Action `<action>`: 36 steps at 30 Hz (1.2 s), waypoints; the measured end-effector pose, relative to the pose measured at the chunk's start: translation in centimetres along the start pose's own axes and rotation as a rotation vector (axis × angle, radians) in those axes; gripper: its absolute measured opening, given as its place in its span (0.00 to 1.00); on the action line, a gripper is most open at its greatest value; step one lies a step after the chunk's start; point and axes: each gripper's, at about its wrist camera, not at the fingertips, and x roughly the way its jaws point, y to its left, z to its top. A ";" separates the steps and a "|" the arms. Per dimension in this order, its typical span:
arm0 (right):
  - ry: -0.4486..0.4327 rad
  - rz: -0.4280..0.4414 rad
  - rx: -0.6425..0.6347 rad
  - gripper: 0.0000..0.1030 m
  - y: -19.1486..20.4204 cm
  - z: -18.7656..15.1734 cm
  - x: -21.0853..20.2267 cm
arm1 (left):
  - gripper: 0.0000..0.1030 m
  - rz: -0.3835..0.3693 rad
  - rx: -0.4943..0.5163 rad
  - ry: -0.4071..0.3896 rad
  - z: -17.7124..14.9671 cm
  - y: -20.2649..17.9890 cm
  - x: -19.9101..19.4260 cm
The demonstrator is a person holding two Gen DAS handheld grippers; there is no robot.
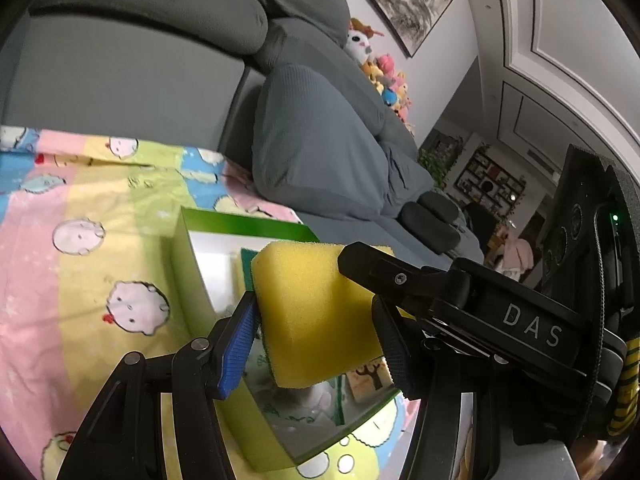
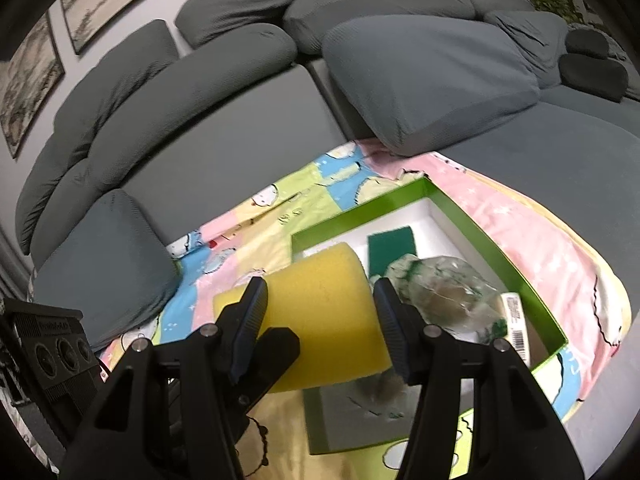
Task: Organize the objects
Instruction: 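Carry the yellow sponge with the right gripper over the green-rimmed box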
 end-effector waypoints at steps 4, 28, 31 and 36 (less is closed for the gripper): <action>0.024 -0.033 0.007 0.53 -0.5 -0.1 0.3 | 0.57 -0.020 -0.022 0.034 -0.3 0.1 0.8; 0.154 -0.150 0.082 0.53 -3.5 -0.7 2.0 | 0.57 -0.052 -0.108 0.199 -2.1 0.2 3.9; 0.163 -0.154 0.090 0.54 -3.8 -0.7 2.1 | 0.57 -0.049 -0.112 0.211 -2.1 0.2 4.1; 0.177 -0.160 0.096 0.53 -4.2 -0.7 2.5 | 0.57 -0.048 -0.123 0.223 -2.3 0.4 4.4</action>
